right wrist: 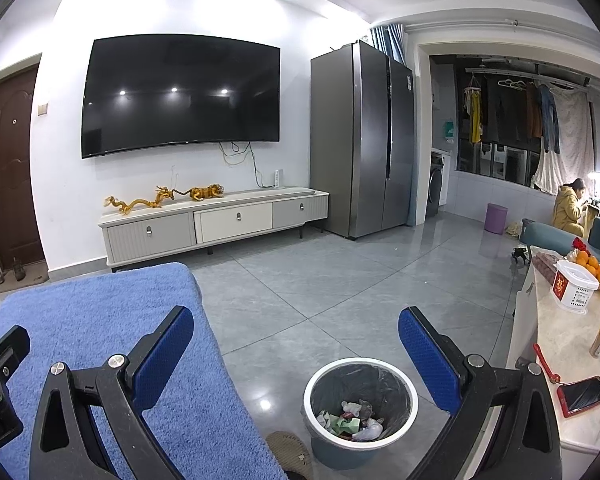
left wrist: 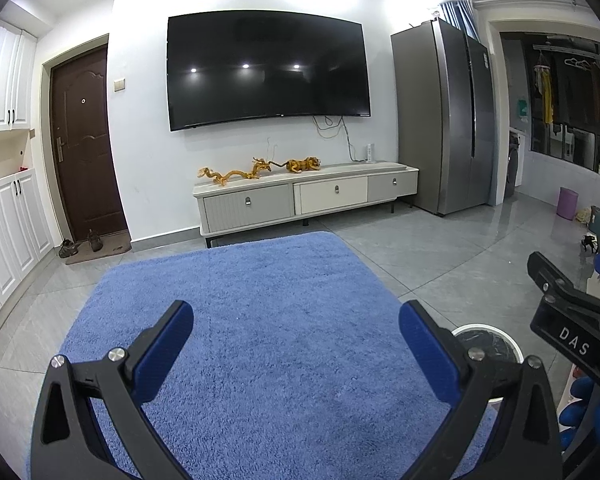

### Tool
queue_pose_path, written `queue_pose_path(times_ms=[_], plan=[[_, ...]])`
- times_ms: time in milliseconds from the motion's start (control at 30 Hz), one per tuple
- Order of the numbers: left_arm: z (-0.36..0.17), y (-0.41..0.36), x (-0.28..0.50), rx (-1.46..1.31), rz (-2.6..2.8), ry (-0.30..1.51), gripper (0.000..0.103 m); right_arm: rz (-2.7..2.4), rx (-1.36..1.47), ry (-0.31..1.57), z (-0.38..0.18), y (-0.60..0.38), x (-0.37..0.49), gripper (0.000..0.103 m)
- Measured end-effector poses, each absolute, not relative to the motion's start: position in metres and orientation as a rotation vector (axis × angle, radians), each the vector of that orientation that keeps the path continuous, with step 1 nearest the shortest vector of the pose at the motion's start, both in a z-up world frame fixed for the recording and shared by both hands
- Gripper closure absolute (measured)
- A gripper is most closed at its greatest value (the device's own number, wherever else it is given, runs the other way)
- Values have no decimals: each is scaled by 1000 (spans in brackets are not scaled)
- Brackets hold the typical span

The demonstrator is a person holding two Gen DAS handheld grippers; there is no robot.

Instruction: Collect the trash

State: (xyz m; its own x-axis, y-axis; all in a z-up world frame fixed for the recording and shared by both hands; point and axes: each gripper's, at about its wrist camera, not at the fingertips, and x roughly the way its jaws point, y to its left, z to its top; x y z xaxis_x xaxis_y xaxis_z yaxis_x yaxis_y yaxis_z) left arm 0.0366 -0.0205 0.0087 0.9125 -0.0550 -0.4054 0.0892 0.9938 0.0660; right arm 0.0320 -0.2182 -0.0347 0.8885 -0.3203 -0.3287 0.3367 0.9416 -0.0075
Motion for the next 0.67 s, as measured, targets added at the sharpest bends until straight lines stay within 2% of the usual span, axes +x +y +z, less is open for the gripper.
queue_pose_path(times_ms=[667], plan=[[10,-19,41,74,-73,430,0,-346,49,331,-36,-219,31,0]])
